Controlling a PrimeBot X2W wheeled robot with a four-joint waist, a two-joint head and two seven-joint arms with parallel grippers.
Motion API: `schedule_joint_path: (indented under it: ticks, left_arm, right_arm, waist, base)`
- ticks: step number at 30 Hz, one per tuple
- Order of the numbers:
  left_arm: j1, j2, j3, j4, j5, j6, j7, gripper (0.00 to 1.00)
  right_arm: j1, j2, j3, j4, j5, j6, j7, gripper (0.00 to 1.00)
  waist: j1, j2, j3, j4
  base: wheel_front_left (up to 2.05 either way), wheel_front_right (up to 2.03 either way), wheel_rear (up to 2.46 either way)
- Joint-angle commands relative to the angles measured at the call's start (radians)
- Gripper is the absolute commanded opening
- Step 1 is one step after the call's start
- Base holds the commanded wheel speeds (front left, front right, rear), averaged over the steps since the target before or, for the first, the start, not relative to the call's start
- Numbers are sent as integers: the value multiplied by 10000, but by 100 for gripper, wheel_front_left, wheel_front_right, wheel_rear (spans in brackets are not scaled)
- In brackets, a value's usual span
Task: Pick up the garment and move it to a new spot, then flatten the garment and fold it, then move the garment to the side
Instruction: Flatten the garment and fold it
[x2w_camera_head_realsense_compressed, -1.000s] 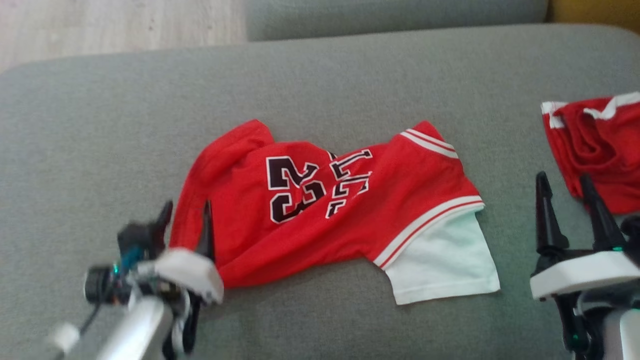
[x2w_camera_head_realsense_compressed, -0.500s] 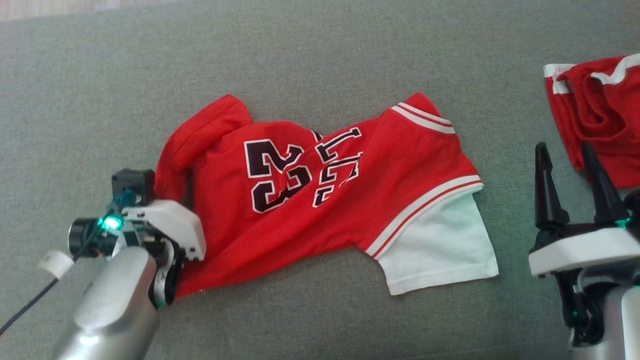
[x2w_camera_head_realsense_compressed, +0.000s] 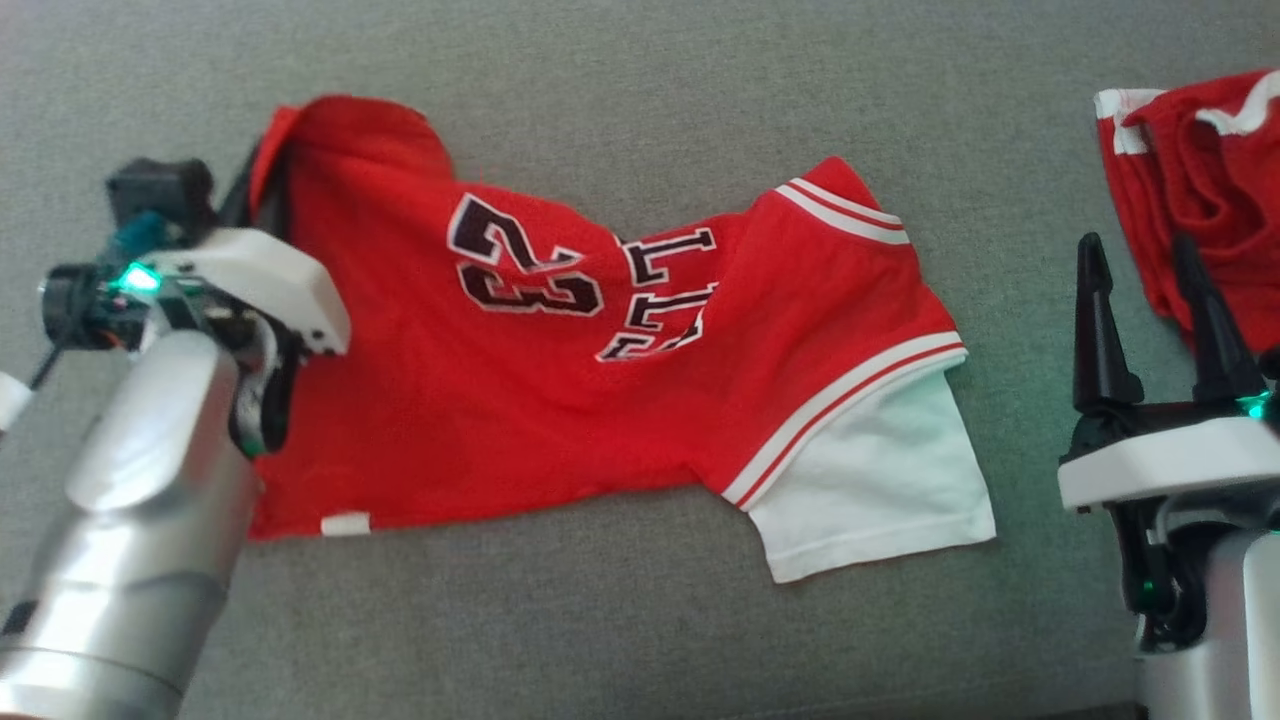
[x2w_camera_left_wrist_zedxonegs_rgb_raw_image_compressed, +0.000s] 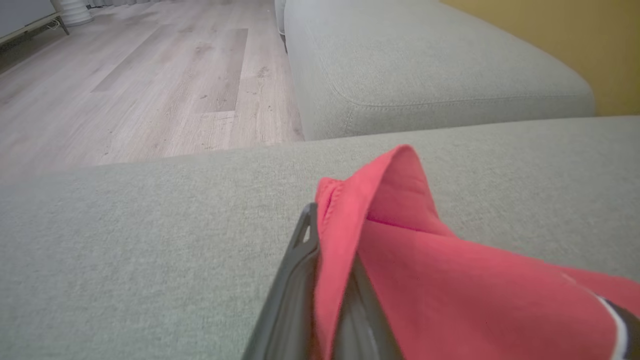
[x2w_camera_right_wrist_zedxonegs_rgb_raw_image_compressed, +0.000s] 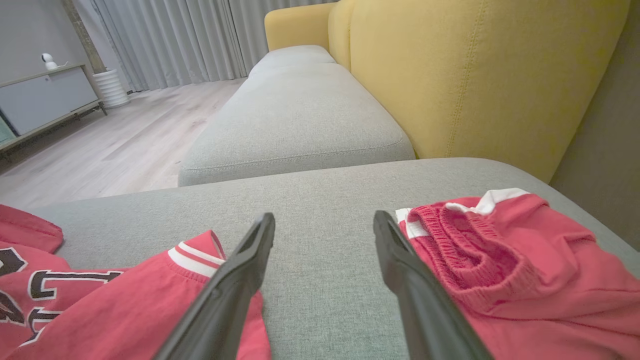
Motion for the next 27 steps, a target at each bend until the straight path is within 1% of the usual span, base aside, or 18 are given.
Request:
schedule_joint_path:
  ticks: [1, 4, 5, 6, 7, 13, 15, 16, 20, 24, 25, 27]
  left_arm:
    - [-496, 468, 510, -78, -157, -39, -206, 0]
    - [-702, 471, 657, 275, -275, -129, -487, 0]
    - [-709, 462, 669, 394, -313, -181, -536, 4]
    - [-687, 433, 683, 490, -389, -270, -562, 47]
    - [-659, 411, 725, 546, -467, -340, -649, 100]
    - [-190, 469, 900, 407, -712, -644, -1396, 100]
    - [84, 547, 917, 180, -747, -728, -1610, 100]
    - [434, 645, 927, -133, -765, -756, -1791, 100]
    - [1518, 757, 927, -1141, -832, -548, -1974, 100]
    - [3009, 804, 833, -2383, -895, -135, -1976, 100]
    - [3009, 804, 833, -2383, -895, -135, -1976, 100]
    - [3813, 803, 762, -3006, -898, 140, -1983, 100]
  right_arm:
    - [-279, -85, 208, -255, 57, 73, -158, 100]
    - [-334, -85, 219, -96, 68, 73, -279, 100]
    - [-334, -85, 225, -35, 66, 73, -324, 100]
    - [-324, -85, 230, 24, 61, 73, -372, 100]
    - [-308, -85, 240, 77, 73, 73, -427, 100]
    - [-81, -85, 297, 377, 4, 73, -681, 100]
    - [12, -85, 327, 450, -69, 73, -765, 100]
    - [130, -85, 369, 534, -180, 73, -842, 100]
    - [475, -85, 447, 700, -301, 73, -994, 100]
    - [963, -85, 498, 811, -616, 73, -1186, 100]
    - [963, -85, 498, 811, -616, 73, -1186, 100]
    - [1229, -85, 513, 867, -647, 73, -1267, 100]
  waist:
    - [-1, 0, 28, -49]
    - [-1, 0, 2, -91]
    - [-1, 0, -36, -90]
    - [-1, 0, -84, -79]
    - [-1, 0, -140, -56]
    - [-1, 0, -714, 270]
    - [-1, 0, -987, 415]
    - [-1, 0, -1318, 579]
    - [-1, 0, -2029, 879]
    - [-1, 0, -2743, 1159]
    - [-1, 0, -2743, 1159]
    - [-1, 0, -3055, 1260]
  base:
    - [0, 0, 0]
    - [0, 0, 0]
    - [0, 0, 0]
    - [0, 0, 0]
    - [0, 0, 0]
    - [0, 0, 0]
    - [0, 0, 0]
    - [0, 0, 0]
    - [0, 0, 0]
    - [0, 0, 0]
    - [0, 0, 0]
    - [0, 0, 0]
